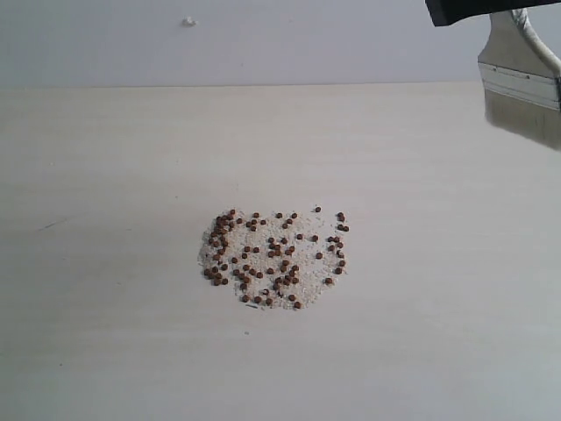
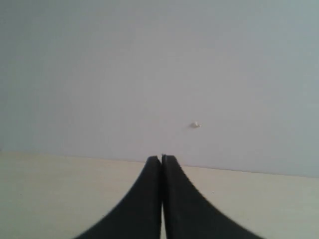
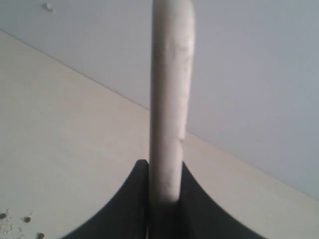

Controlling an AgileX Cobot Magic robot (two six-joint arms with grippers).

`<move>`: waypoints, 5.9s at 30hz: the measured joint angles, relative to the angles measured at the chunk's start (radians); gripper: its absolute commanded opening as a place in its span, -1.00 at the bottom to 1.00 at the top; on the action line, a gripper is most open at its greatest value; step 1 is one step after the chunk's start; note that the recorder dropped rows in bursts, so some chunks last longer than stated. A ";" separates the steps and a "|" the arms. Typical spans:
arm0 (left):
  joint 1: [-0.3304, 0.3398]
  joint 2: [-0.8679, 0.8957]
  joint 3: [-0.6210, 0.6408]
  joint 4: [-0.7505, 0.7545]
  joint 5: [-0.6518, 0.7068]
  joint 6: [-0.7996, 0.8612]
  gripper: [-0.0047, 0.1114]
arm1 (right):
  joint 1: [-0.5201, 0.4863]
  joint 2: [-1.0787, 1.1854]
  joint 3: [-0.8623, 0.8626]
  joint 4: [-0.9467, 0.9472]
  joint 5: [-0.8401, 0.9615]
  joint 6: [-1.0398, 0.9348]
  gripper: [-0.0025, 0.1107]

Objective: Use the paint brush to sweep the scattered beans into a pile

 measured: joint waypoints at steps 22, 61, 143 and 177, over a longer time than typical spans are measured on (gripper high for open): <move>0.000 -0.220 0.000 -0.012 0.418 -0.005 -0.92 | 0.251 -0.174 0.409 -0.977 0.040 1.182 -0.96; 0.000 -0.220 0.000 -0.012 0.420 -0.003 -0.92 | -0.330 -0.028 0.343 0.528 -0.918 -0.587 -0.96; 0.000 -0.220 0.000 -0.012 0.421 -0.003 -0.92 | 0.337 0.787 0.213 1.615 -1.434 -1.198 -0.96; 0.000 -0.220 0.000 -0.012 0.421 -0.001 -0.92 | 0.435 0.695 0.074 2.370 -1.414 -1.855 -0.96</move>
